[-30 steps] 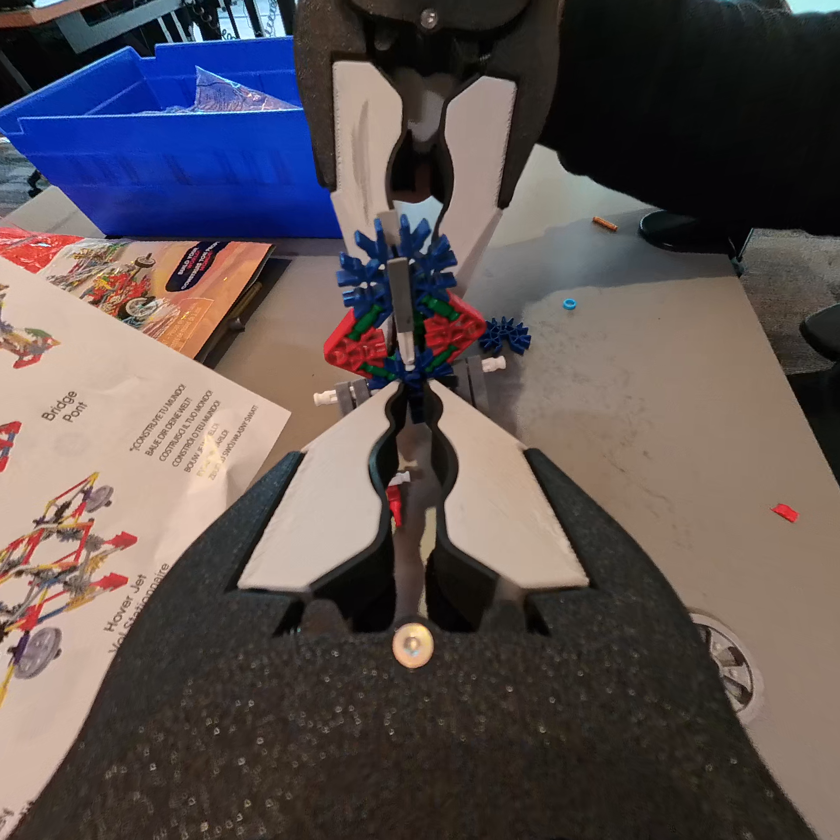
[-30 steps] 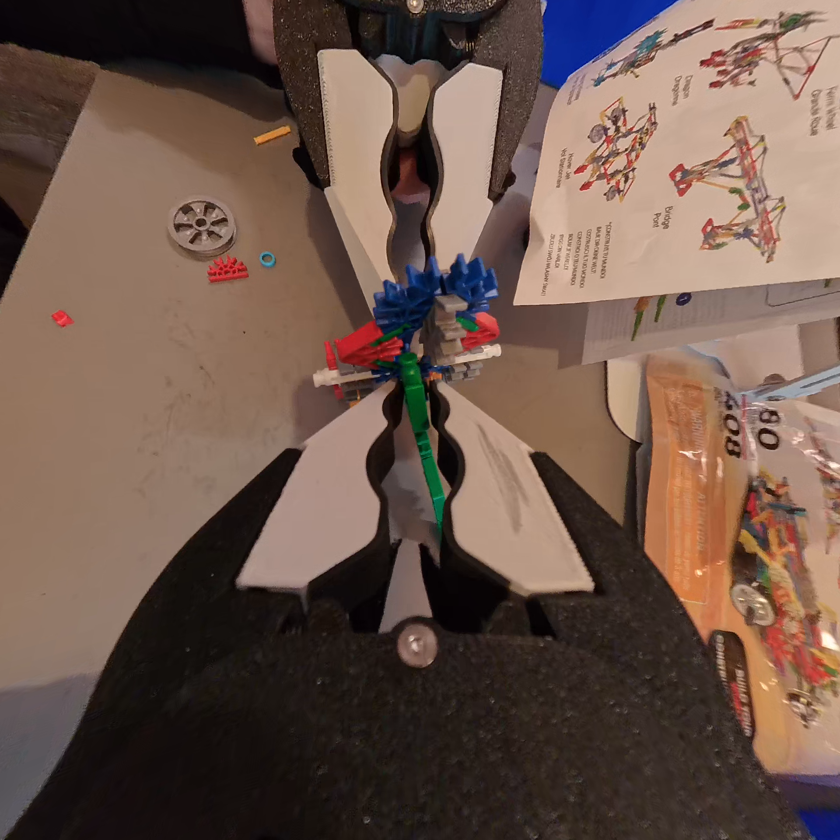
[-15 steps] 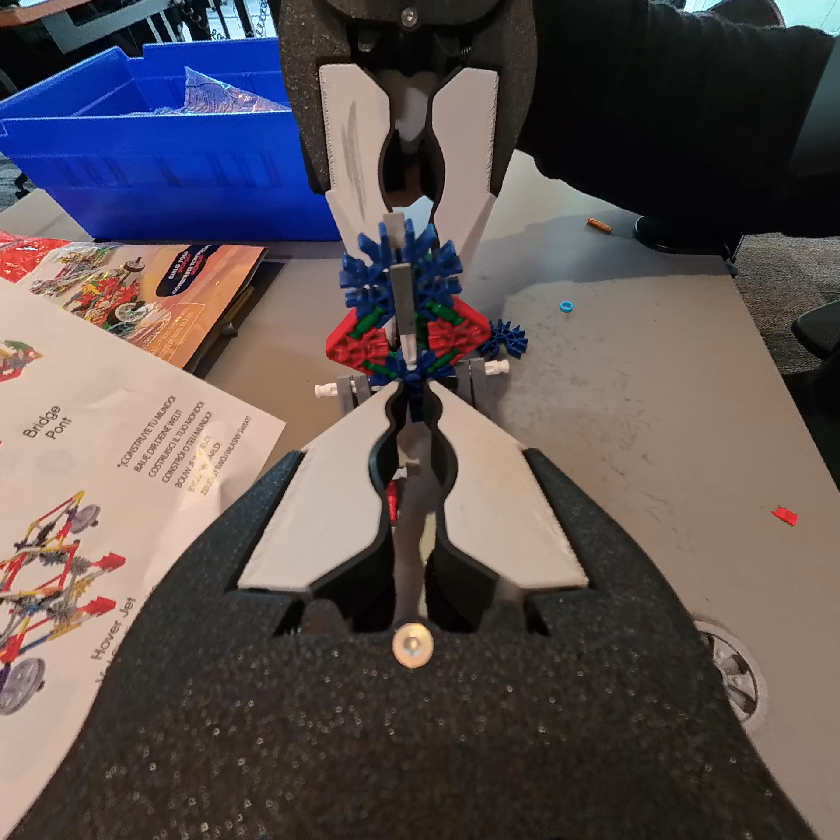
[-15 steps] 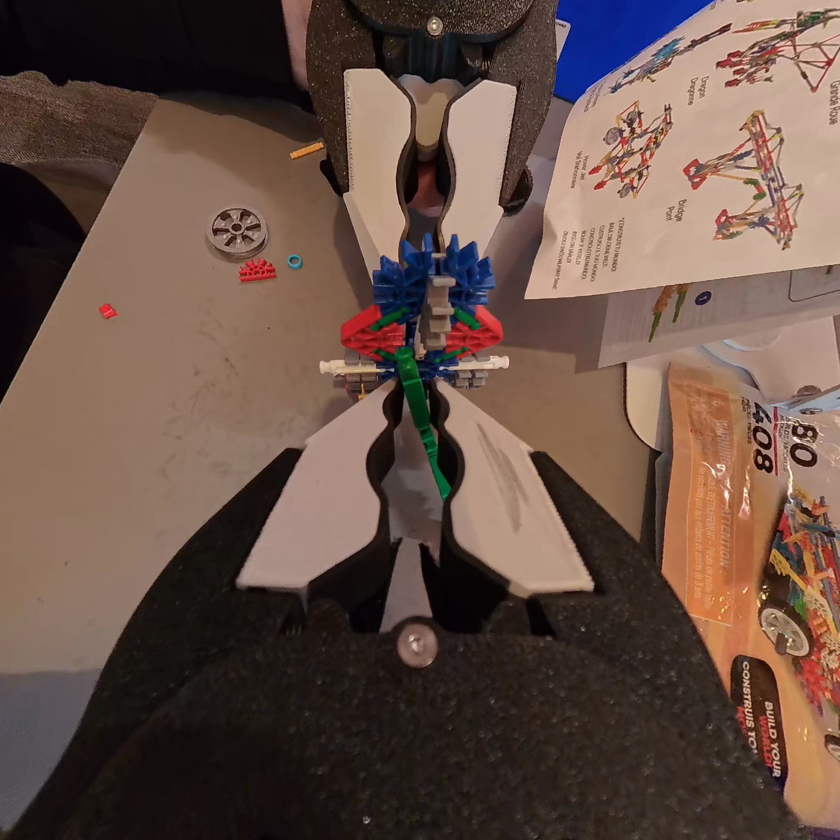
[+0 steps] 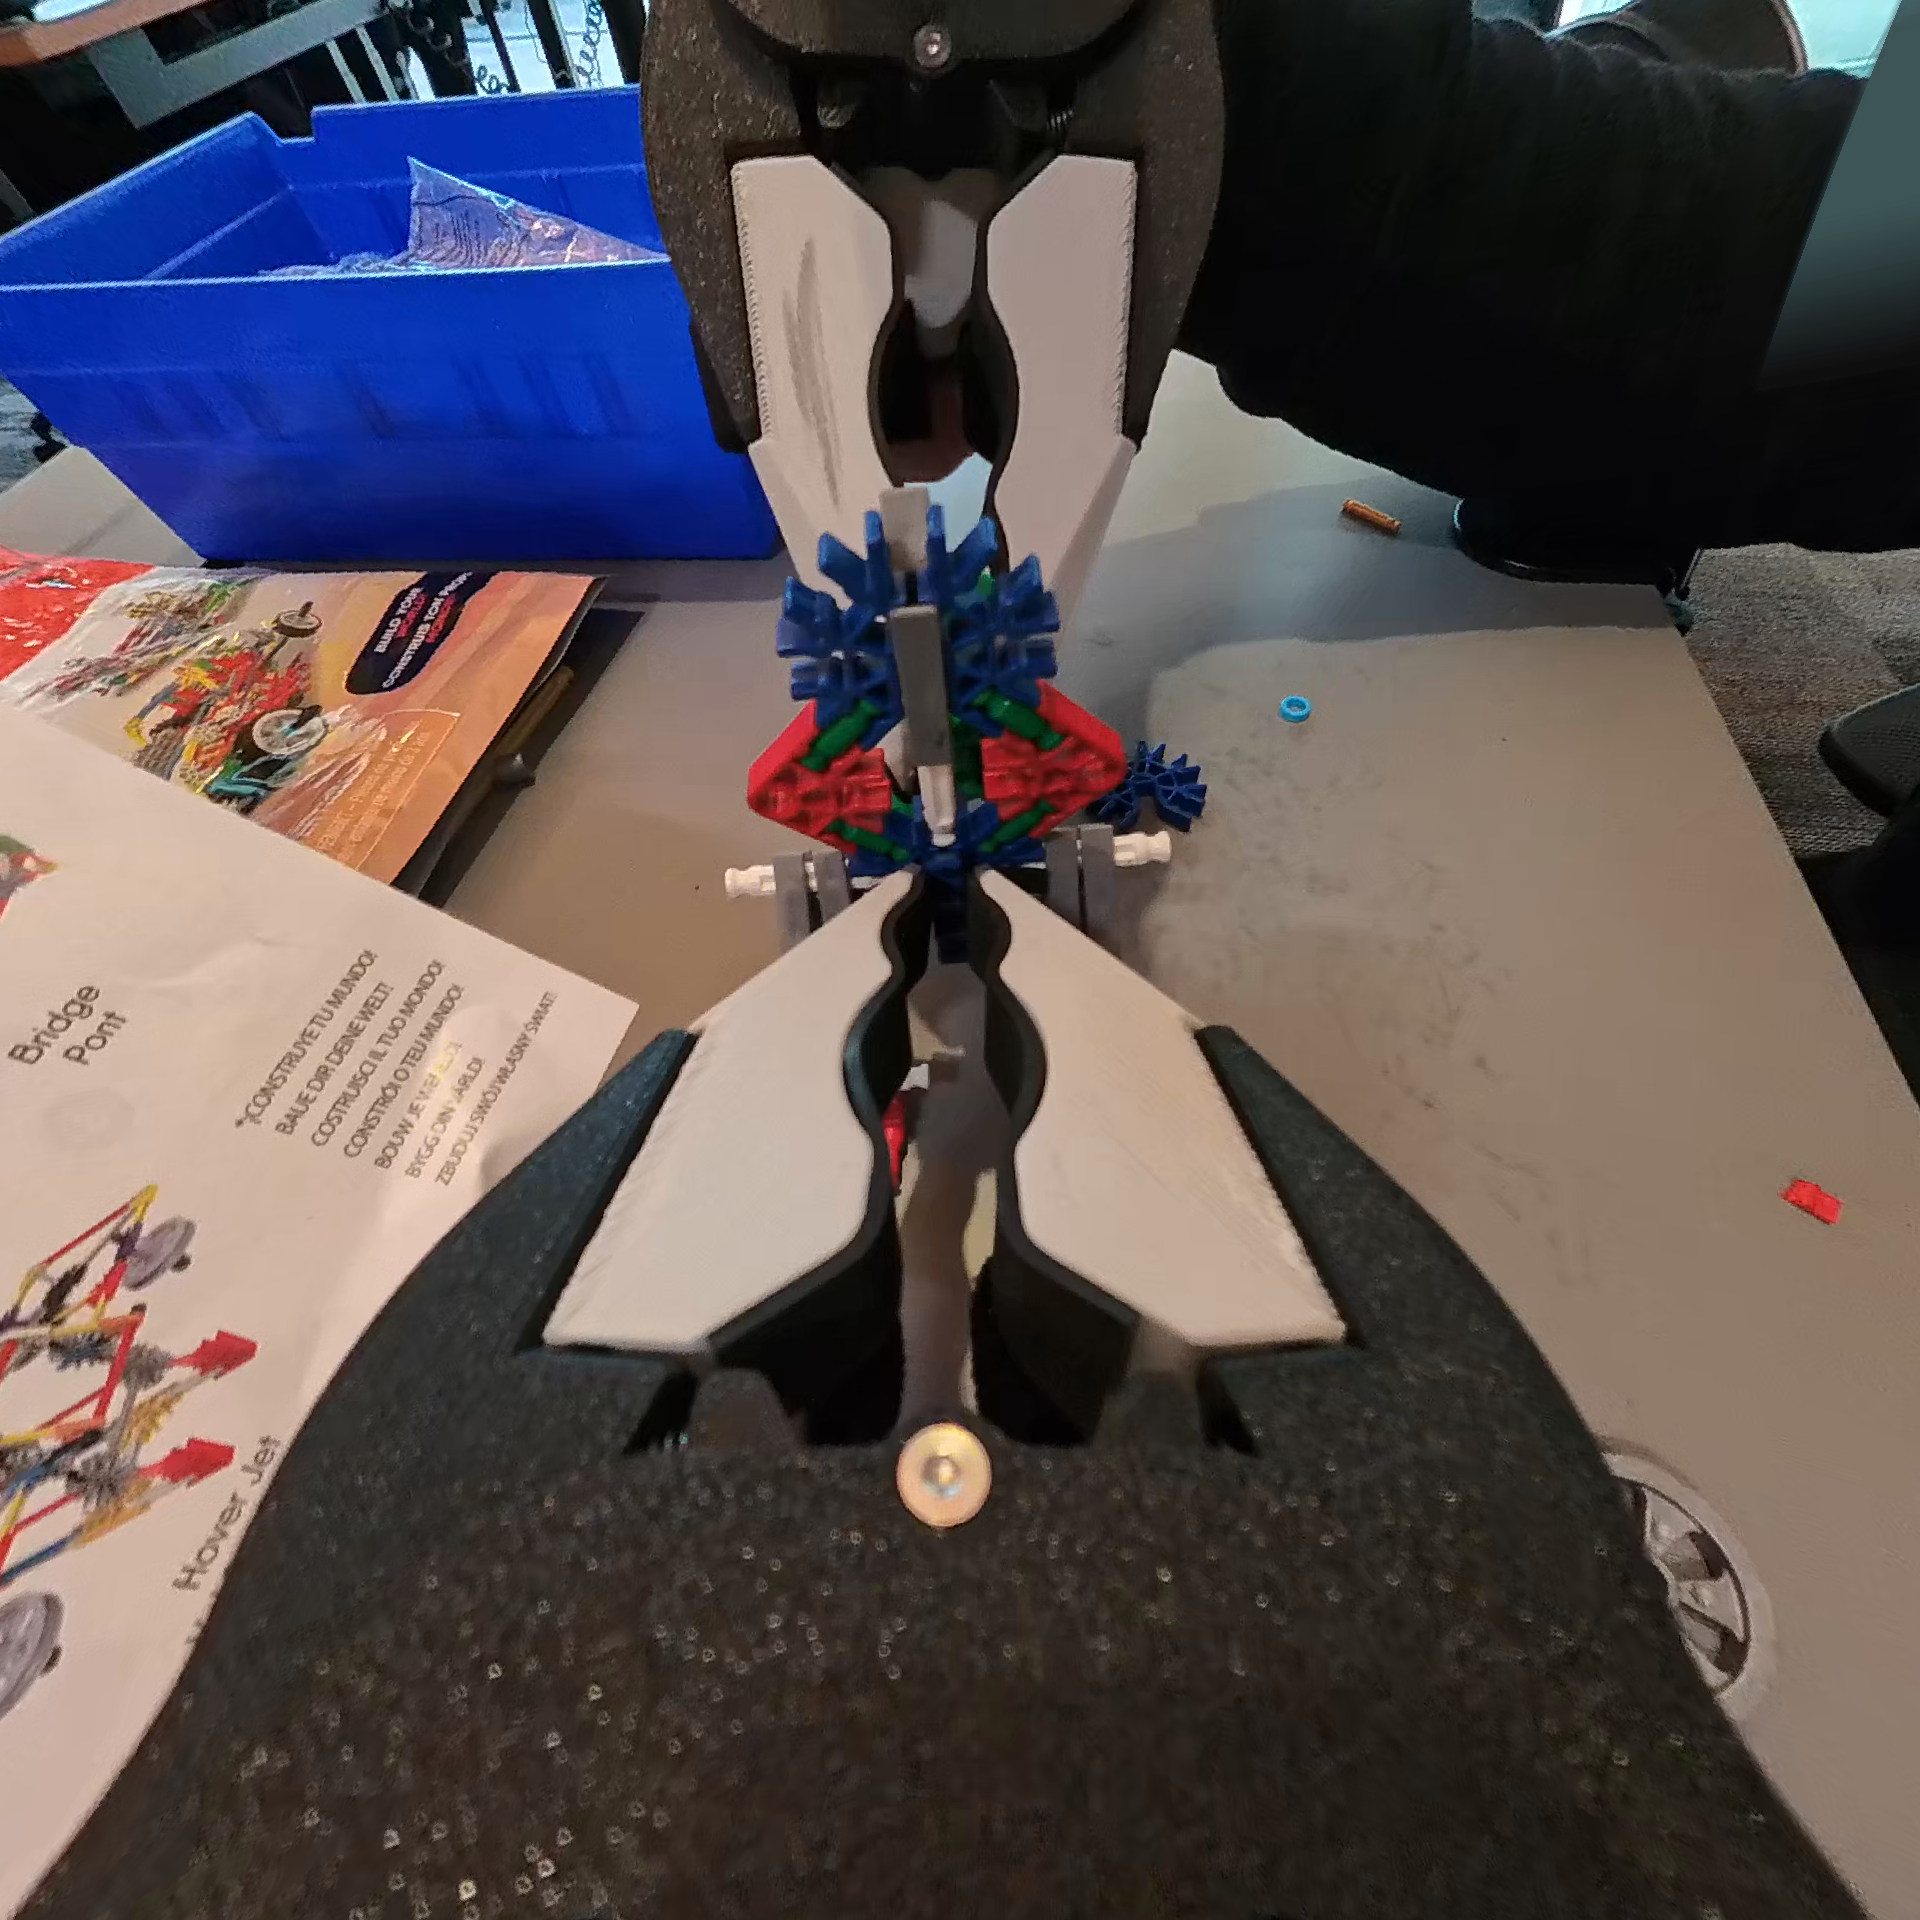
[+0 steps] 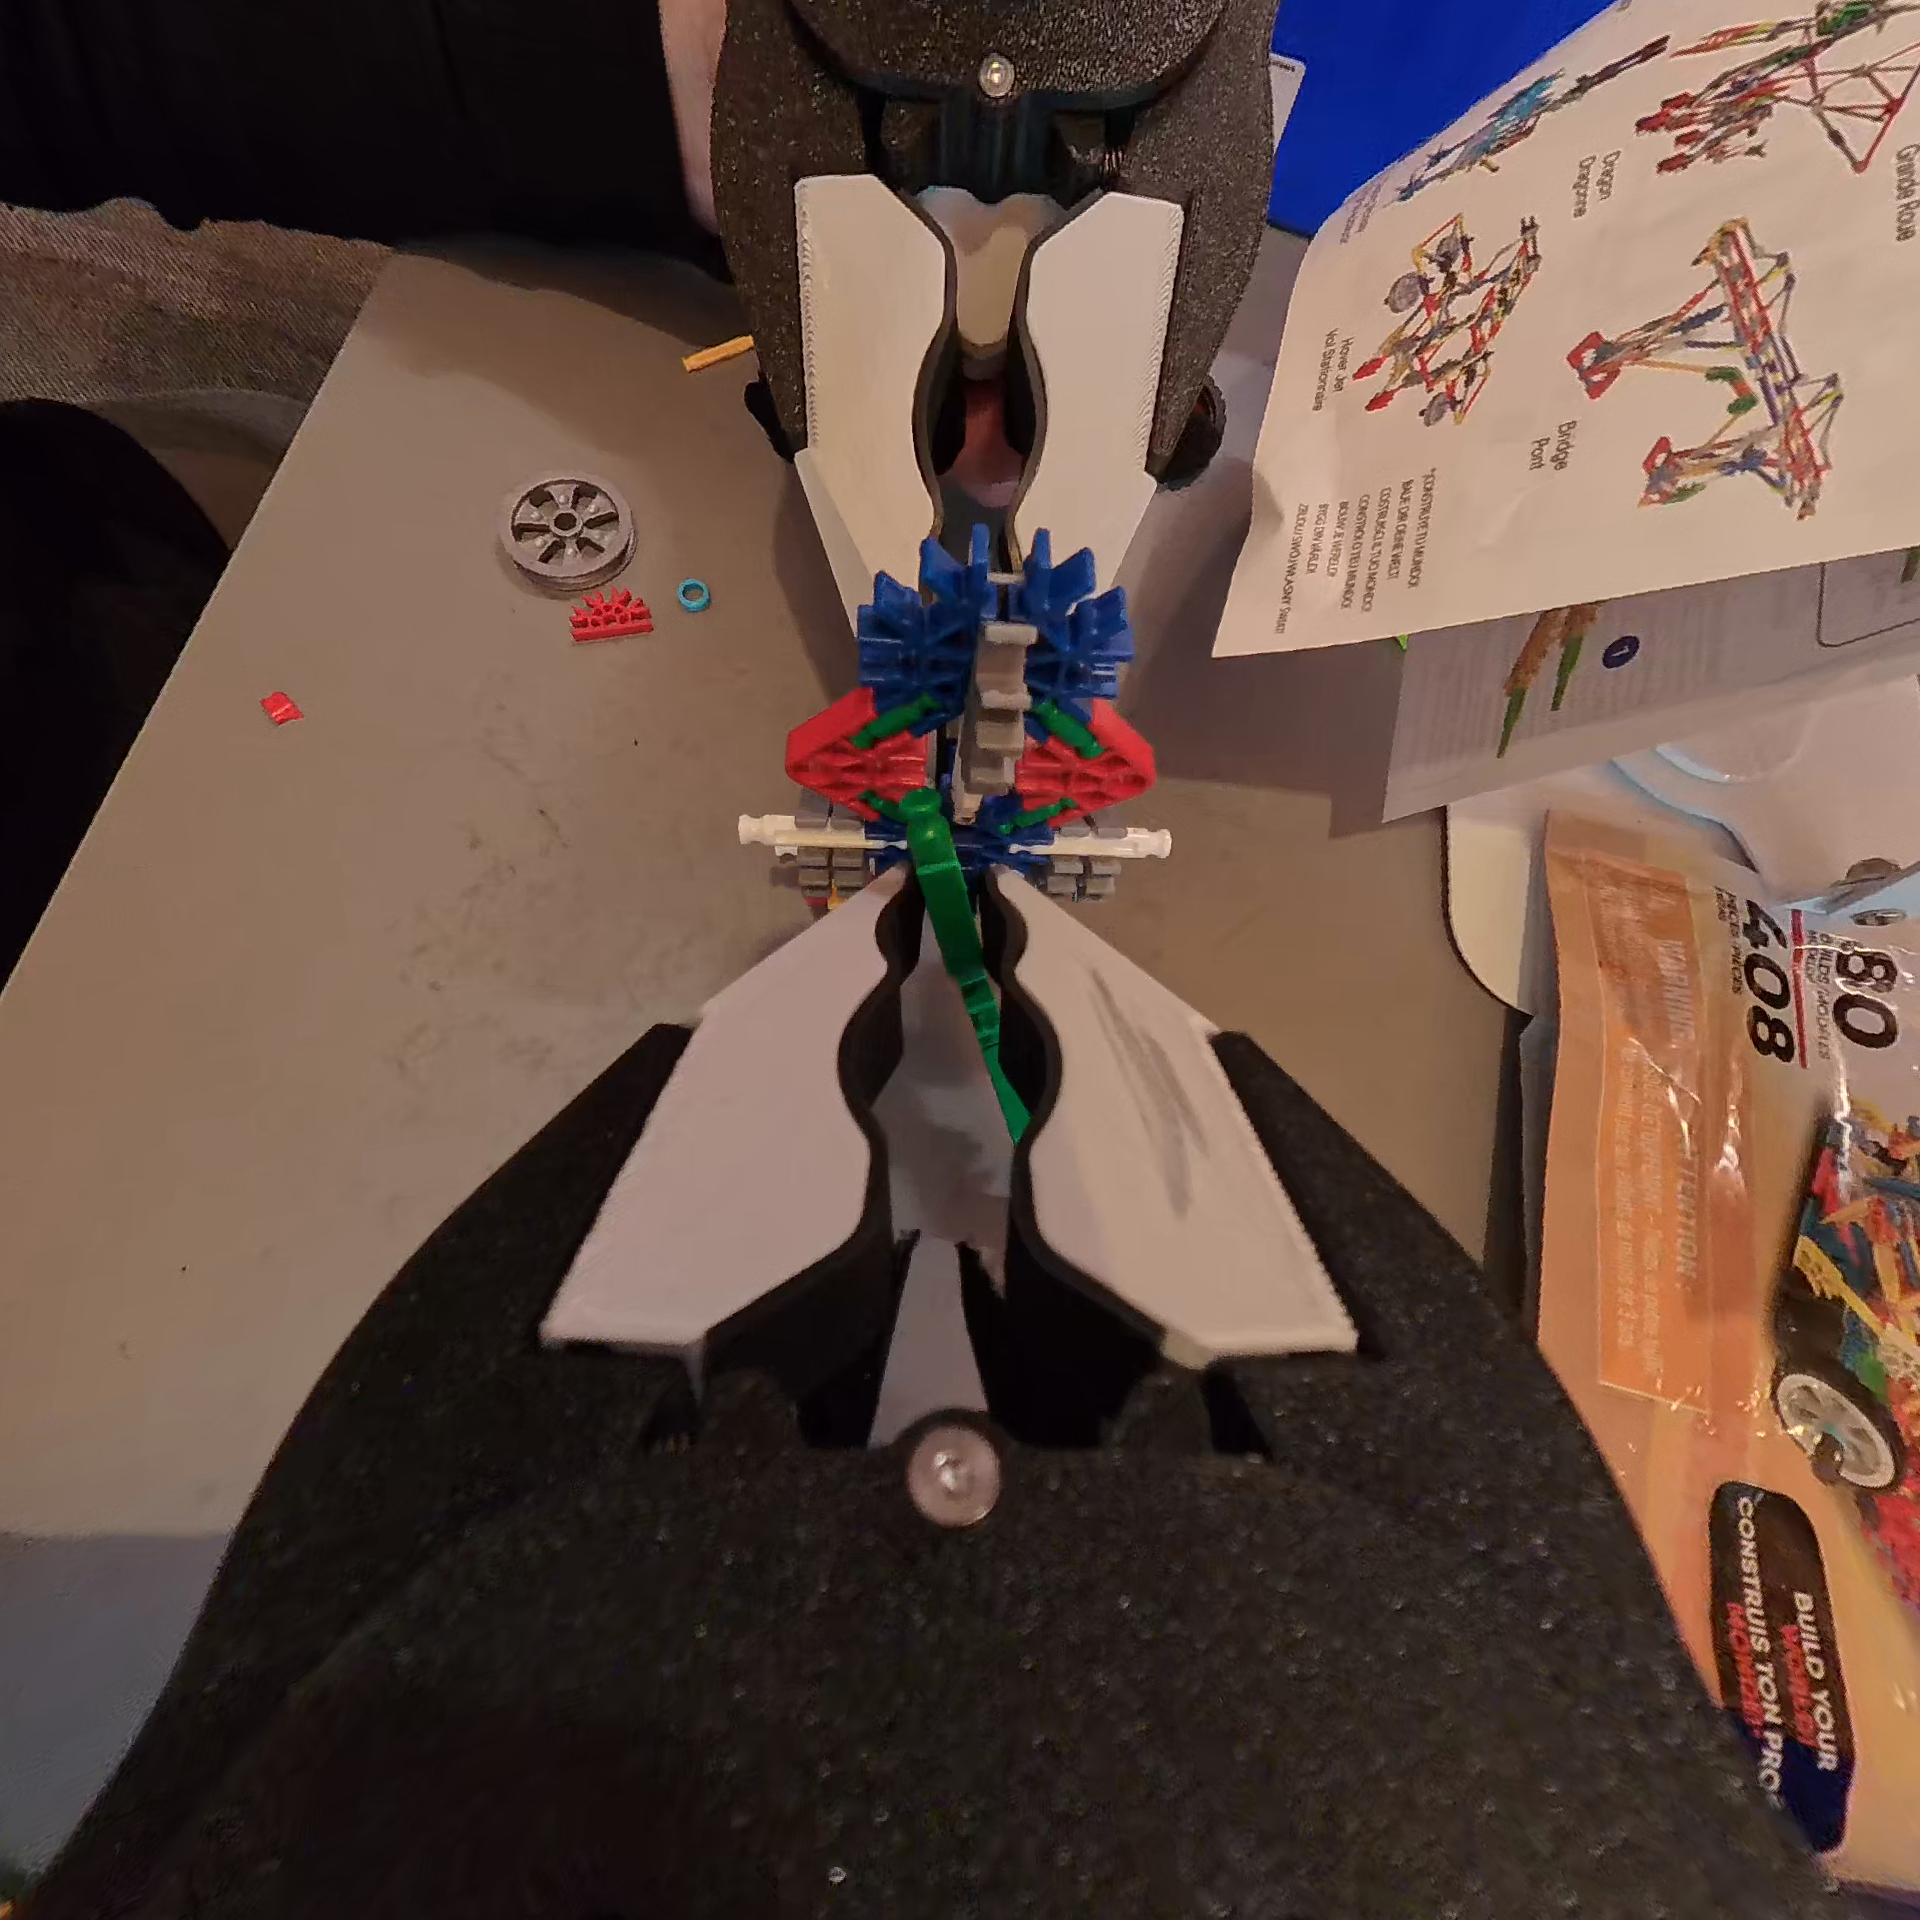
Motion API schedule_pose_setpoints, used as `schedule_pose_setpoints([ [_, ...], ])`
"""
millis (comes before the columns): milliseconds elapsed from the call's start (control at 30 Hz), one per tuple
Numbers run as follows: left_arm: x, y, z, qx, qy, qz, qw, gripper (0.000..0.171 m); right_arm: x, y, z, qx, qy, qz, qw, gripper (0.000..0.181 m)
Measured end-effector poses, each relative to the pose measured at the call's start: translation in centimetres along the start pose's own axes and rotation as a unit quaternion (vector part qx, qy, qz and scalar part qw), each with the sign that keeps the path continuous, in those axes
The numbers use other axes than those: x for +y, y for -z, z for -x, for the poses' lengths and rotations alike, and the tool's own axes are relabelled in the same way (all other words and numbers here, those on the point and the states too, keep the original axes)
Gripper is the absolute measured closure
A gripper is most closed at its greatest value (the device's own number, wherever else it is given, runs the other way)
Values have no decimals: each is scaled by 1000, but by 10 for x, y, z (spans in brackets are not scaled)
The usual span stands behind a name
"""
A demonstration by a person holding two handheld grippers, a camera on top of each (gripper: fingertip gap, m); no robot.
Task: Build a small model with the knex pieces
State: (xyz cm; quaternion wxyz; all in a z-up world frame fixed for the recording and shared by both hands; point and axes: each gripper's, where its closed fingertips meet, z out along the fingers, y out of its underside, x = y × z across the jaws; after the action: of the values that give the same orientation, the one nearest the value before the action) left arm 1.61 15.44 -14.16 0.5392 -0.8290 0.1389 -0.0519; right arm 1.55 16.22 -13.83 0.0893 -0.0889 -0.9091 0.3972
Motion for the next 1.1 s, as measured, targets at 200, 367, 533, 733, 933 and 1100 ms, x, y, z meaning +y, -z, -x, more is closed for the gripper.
schedule_pose_setpoints([
  [200,0,0,0,0,3,-1,1000,169,0,-2,-1,11,6,13,1000,171],
  [367,0,0,1,0,6,-4,1000,169,0,-4,-2,20,9,36,999,171],
  [533,1,1,3,2,13,-6,1000,169,-1,-7,-6,22,8,26,999,171],
  [733,1,1,1,17,21,-12,1000,168,-3,-8,-5,12,25,18,999,172],
  [933,0,-1,1,25,21,-16,999,169,-2,-7,-3,-8,37,13,999,174],
  [1100,0,-1,-1,34,21,-16,999,169,-3,-8,0,-40,36,-9,999,176],
])
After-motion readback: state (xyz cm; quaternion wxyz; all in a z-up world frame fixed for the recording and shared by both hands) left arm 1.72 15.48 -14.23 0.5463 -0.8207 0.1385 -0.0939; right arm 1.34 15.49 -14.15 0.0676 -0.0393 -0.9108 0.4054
